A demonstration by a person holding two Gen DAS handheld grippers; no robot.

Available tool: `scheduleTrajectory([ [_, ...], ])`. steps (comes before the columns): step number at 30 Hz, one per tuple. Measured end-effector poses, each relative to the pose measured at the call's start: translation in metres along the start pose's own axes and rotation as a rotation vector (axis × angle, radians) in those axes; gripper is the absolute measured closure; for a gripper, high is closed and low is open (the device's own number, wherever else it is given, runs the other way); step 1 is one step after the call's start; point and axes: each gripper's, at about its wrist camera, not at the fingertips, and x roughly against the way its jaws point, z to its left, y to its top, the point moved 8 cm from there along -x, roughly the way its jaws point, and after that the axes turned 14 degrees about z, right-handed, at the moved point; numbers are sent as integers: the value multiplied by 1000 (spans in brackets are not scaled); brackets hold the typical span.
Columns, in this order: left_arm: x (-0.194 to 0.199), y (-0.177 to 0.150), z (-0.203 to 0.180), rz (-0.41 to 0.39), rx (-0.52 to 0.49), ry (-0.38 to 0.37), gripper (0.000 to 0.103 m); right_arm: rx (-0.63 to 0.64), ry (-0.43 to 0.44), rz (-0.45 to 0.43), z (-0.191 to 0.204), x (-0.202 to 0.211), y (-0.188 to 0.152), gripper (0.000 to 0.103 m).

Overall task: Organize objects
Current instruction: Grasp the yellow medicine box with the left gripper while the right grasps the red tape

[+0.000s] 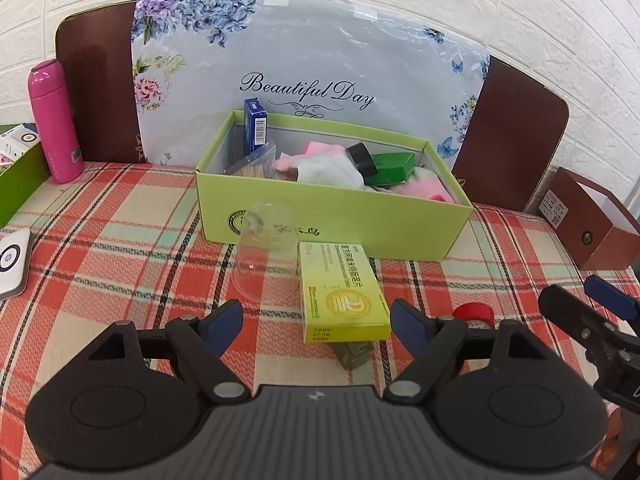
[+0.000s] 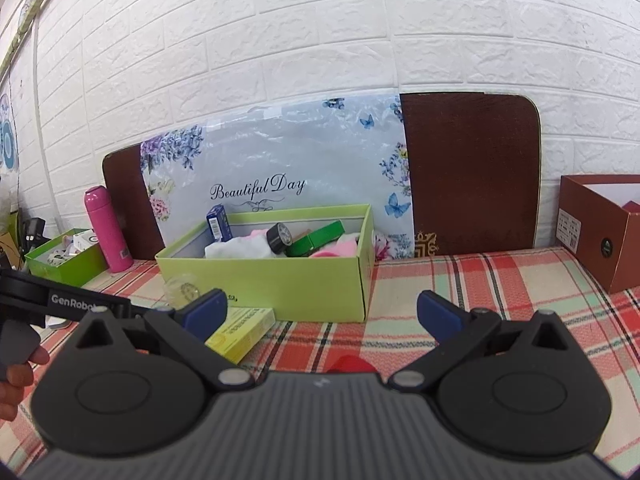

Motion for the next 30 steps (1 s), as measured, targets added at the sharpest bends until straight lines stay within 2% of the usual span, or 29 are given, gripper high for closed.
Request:
scheduleTrajectory([
  [13, -20, -20, 1, 34, 10, 5, 19, 3, -8, 62, 2, -4, -32, 0],
  [18, -35, -18, -4, 34, 9, -1, 19, -1, -16, 93, -1, -8, -44, 0],
  [23, -53, -6, -16, 19, -22, 89, 17, -11, -19, 123, -4, -13, -56, 0],
  [27, -70, 4, -29, 42, -78, 110, 17, -12, -21, 136, -6, -14, -60, 0],
  [30, -78, 8, -31, 58, -71, 100, 17, -12, -19, 142, -8, -14, -62, 0],
])
